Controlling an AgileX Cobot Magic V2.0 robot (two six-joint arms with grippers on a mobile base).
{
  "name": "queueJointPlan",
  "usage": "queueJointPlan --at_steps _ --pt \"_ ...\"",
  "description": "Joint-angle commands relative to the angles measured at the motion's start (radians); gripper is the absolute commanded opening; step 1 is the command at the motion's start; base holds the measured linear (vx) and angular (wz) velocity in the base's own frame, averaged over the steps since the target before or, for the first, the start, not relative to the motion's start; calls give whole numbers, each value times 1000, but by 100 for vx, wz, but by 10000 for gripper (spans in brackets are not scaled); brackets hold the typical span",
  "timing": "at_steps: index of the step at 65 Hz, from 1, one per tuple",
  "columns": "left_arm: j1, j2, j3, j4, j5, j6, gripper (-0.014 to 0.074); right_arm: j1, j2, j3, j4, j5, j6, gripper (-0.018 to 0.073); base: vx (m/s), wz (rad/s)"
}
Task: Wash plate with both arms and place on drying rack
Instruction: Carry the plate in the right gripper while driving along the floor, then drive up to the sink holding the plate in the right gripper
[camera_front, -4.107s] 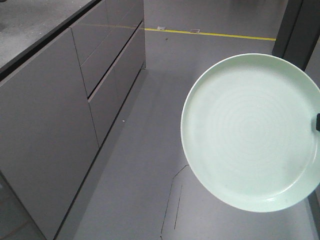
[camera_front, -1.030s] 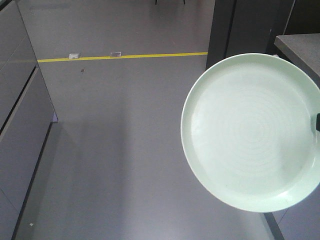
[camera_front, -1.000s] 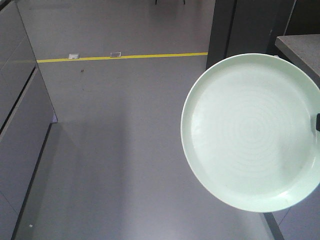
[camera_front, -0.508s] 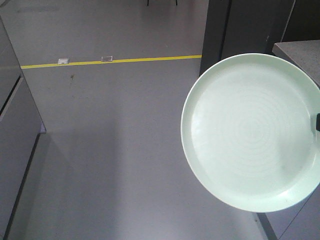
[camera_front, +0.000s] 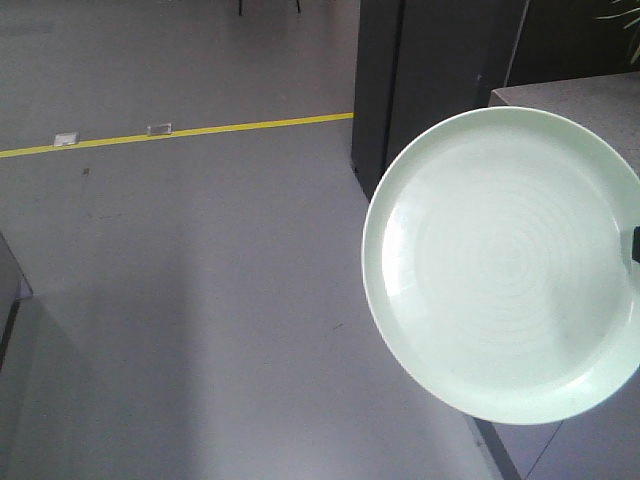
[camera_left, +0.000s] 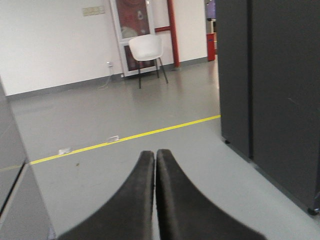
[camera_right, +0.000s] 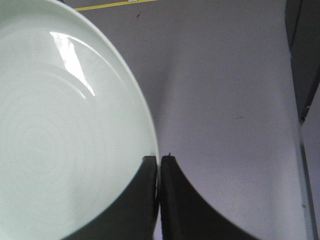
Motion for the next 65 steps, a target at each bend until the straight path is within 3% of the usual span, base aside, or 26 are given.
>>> queueJointPlan --at_steps 1,65 --pt "-5 -15 17 -8 -75 -1 -6 -5 -4 -24 56 -41 -4 -11 11 -31" --pt "-5 -15 17 -8 -75 -1 -6 -5 -4 -24 56 -41 -4 -11 9 -34"
